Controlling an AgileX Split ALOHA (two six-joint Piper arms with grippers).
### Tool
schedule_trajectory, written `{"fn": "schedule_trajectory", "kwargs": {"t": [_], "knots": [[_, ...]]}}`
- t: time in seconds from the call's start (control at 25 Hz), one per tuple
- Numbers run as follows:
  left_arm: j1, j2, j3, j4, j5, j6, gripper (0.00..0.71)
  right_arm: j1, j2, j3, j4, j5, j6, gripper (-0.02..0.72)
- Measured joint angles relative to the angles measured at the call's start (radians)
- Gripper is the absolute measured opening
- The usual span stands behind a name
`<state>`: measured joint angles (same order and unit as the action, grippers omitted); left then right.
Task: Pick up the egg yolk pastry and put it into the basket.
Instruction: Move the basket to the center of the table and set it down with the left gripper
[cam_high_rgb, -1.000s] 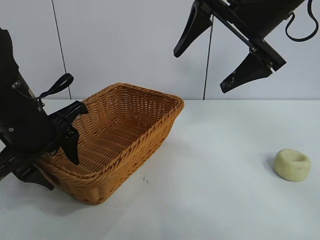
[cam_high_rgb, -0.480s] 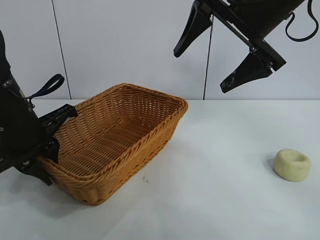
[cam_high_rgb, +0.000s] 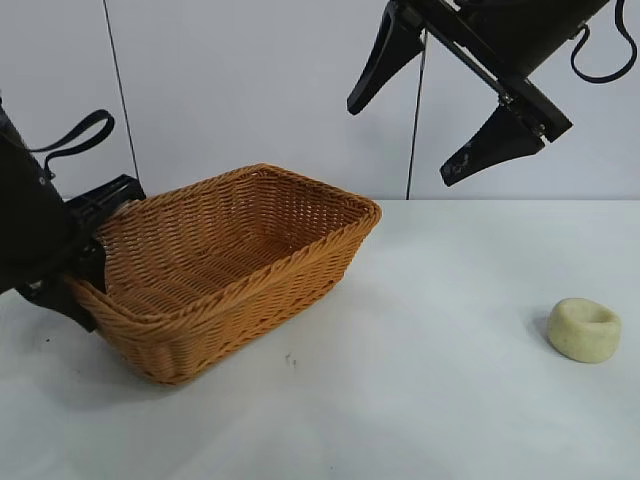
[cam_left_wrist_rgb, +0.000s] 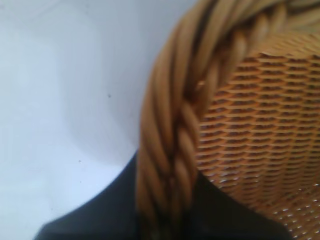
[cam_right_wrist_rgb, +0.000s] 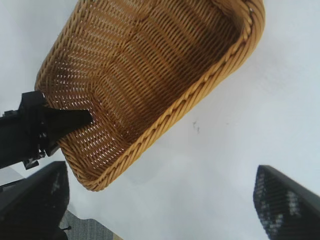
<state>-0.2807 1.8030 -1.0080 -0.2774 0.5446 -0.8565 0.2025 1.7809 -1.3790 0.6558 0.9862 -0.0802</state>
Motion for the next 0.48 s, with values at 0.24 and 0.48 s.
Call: {"fn": "schedule_trajectory", "kwargs": {"t": [0.24, 0.48], "knots": [[0.043, 0.001, -0.101, -0.063, 0.095, 0.276, 0.108, 0.000, 0.000, 0.000, 0.000, 0.000, 0.000, 0.694], [0.049, 0.079, -0.231, -0.059, 0.247, 0.458, 0.108, 0.000, 0.000, 0.000, 0.000, 0.004, 0.000, 0.694]]}}
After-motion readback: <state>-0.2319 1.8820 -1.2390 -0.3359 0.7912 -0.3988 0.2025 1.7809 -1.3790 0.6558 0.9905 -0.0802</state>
